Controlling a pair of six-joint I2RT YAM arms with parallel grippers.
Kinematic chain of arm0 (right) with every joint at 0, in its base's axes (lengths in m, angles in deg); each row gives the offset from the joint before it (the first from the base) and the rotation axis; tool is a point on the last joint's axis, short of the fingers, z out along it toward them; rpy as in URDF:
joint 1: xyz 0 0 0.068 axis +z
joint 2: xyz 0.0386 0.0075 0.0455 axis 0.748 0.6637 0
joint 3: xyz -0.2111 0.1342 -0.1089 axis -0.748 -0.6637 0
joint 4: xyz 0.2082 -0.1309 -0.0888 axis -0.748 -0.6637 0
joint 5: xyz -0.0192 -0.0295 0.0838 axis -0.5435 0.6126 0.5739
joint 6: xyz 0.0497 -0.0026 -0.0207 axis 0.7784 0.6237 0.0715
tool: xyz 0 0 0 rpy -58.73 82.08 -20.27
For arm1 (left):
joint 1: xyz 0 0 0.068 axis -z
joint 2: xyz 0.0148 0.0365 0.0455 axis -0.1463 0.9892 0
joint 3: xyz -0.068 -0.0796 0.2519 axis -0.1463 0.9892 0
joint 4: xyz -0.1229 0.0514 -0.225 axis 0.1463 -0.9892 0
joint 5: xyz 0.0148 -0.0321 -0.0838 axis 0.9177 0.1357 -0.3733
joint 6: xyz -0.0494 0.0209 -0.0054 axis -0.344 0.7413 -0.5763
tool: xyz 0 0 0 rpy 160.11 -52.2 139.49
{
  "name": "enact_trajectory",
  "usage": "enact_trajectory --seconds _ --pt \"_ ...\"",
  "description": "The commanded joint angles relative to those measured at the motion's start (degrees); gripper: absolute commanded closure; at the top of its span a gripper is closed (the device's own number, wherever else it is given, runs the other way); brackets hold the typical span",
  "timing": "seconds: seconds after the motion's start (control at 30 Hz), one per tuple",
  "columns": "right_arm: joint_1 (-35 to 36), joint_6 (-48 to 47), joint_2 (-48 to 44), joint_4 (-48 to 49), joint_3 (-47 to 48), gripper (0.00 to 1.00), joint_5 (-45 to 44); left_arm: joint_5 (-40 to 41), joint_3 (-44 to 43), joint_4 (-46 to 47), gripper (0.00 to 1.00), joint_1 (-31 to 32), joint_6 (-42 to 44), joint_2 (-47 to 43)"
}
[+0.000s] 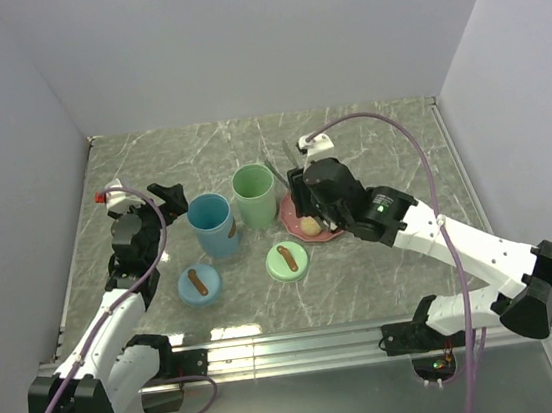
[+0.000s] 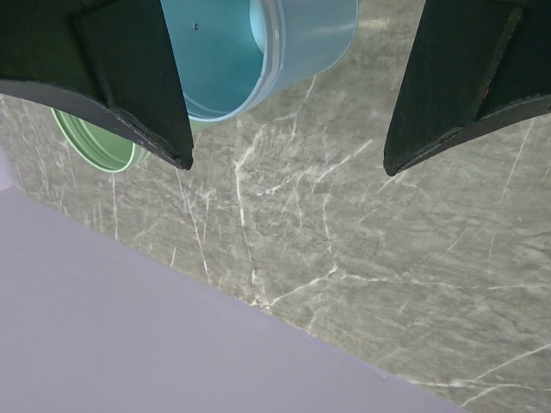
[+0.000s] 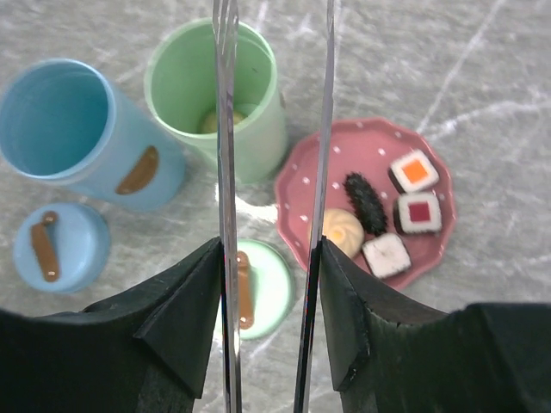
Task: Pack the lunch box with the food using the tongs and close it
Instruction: Pick up the food using the clamp
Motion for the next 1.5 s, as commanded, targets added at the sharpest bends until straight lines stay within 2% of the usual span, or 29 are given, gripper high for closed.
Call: enact_trajectory --seconds 0.0,0.27,0.47,1.47 --pt "-1.12 3.24 -2.07 1.57 -3.56 0.46 -3.52 0.91 -0.06 1.8 0.01 -0.23 -1.3 -1.42" --pt "-8.32 10.1 -6.28 2.01 -16.12 0.45 -2.12 0.39 0.47 2.07 0.0 -0.23 -1.56 -2.13" --pt "-10.52 11.69 -8.84 2.1 -20.53 0.45 -1.24 -0.05 0.47 2.24 0.0 -0.23 -1.56 -1.69" --pt "-15.71 8.61 2.32 6.85 -20.54 0.45 4.48 -0.23 0.73 2.86 0.01 -0.23 -1.65 -0.99"
